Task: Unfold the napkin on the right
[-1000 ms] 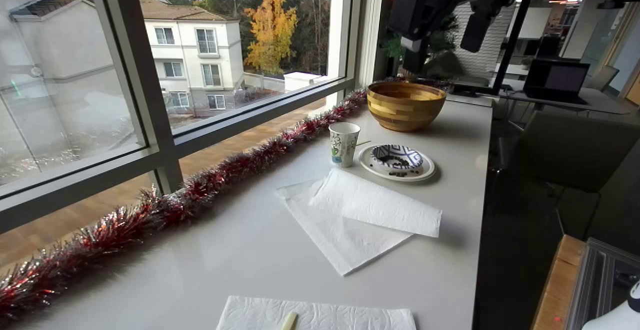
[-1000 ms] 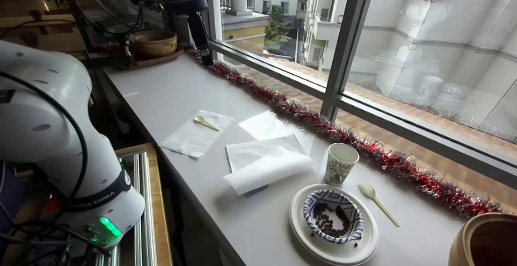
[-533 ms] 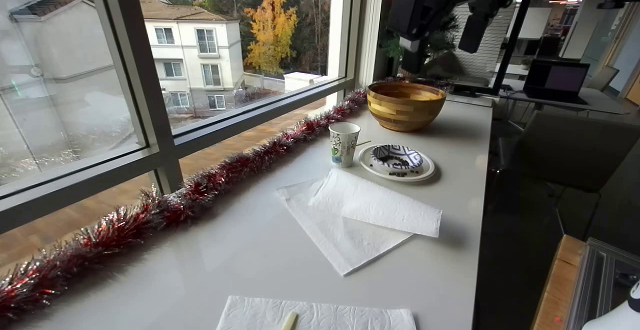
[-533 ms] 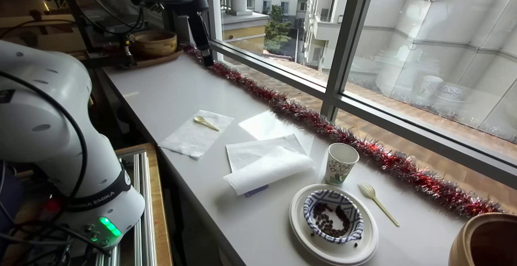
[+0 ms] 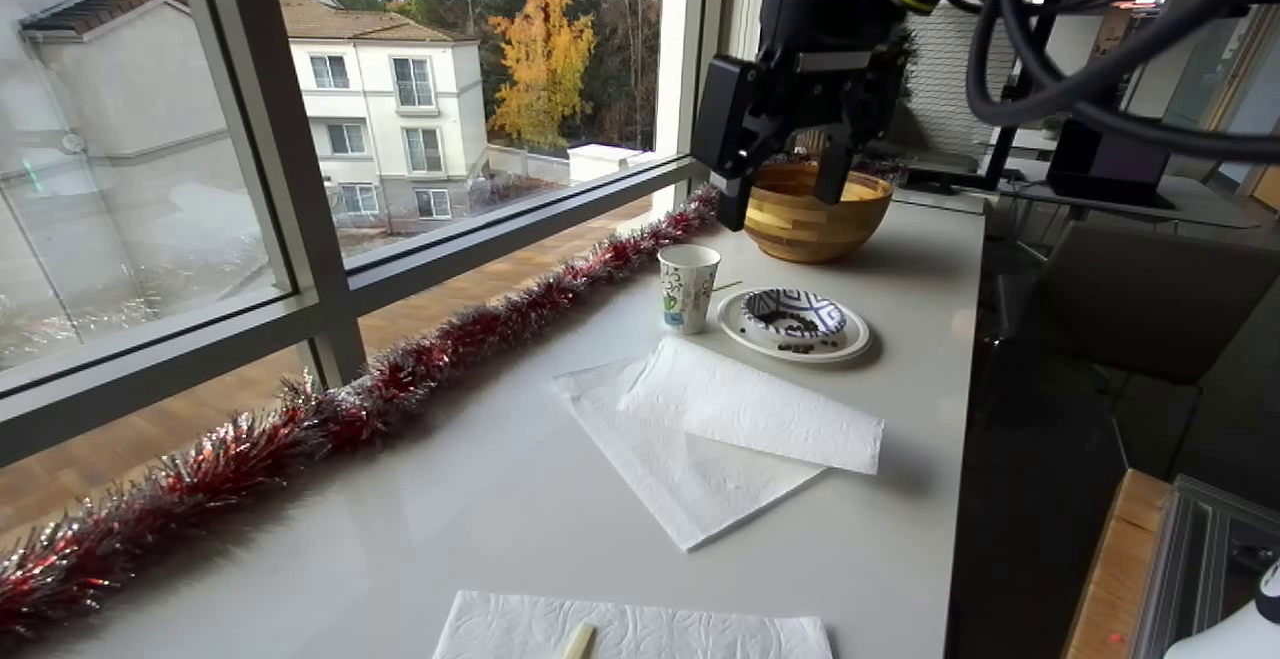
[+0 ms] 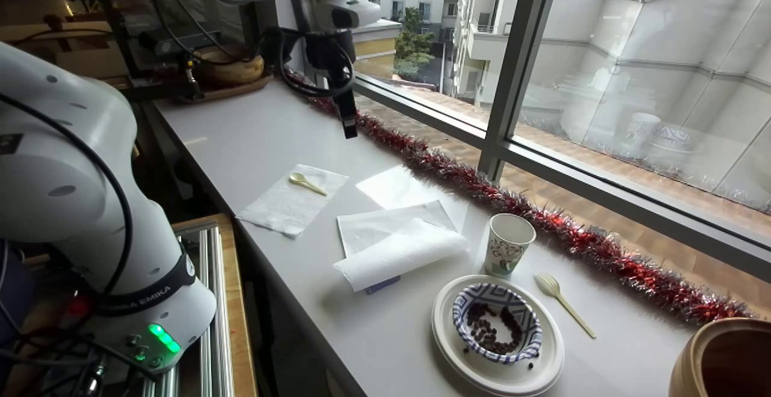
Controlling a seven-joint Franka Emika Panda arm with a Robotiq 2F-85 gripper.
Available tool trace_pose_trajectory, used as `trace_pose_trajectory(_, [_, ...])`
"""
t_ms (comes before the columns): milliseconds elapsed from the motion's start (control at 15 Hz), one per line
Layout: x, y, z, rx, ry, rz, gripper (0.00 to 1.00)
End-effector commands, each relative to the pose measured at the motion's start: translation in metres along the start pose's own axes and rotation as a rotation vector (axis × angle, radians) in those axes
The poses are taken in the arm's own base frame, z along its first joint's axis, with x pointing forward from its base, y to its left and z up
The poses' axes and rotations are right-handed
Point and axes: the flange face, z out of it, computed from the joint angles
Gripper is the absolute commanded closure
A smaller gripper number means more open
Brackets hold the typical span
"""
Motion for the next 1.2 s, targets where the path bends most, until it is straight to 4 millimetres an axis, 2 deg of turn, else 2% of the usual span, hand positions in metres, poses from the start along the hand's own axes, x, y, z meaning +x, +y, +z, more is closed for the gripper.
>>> trace_pose_trajectory(0, [0.032, 0.001, 0.049, 0.063, -0.064, -0.006, 0.00])
trace_pose_trajectory(133, [0.041, 0.003, 0.076, 0.078, -0.080, -0.019, 0.00])
trace_pose_trajectory(467, [0.049, 0.007, 0.134, 0.102, -0.078, -0.061, 0.00])
trace_pose_trajectory(867, [0.046, 0.006, 0.185, 0.084, -0.063, -0.174, 0.00])
trace_pose_trajectory(1133, [0.042, 0.017, 0.212, 0.034, -0.066, -0.282, 0.00])
